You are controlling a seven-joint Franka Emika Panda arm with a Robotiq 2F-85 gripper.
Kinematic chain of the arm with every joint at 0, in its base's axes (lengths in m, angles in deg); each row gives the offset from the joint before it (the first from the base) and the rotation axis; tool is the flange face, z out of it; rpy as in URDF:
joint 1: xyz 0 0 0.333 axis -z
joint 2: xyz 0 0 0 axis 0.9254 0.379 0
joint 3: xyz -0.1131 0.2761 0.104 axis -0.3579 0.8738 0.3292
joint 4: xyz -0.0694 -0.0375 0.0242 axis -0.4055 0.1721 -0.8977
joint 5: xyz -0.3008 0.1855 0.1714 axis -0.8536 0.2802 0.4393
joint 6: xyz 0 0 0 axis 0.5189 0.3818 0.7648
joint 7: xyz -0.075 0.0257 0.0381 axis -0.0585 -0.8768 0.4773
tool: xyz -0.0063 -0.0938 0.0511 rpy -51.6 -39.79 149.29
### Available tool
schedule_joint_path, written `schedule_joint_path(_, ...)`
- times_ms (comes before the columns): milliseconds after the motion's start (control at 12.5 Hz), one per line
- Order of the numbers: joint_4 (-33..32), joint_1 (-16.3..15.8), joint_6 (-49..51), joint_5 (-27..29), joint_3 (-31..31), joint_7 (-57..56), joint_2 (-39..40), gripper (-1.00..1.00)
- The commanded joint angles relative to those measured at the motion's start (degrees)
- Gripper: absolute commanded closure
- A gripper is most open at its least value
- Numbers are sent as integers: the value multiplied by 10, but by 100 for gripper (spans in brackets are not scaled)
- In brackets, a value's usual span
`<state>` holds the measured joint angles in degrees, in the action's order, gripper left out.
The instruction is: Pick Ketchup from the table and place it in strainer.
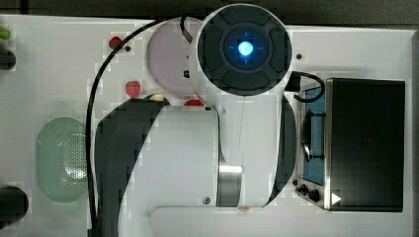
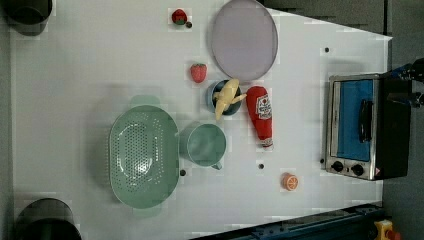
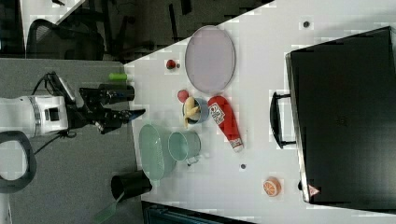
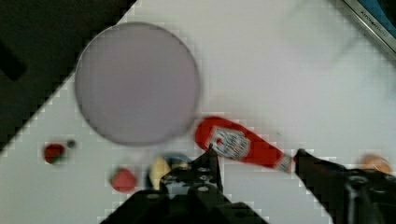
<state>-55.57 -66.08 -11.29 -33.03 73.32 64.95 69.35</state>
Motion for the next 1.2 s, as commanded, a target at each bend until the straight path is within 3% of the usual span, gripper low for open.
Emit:
schedule_joint_path(80, -48, 62, 89, 10, 33, -18, -114, -58)
schedule_joint_path(240, -50, 62, 87, 10, 35, -18, -111, -99)
schedule_joint_path(720, -89, 60, 26, 10, 50, -71, -52, -100)
schedule_joint_path(1200, -150, 57, -101, 10, 72, -301, 25, -100)
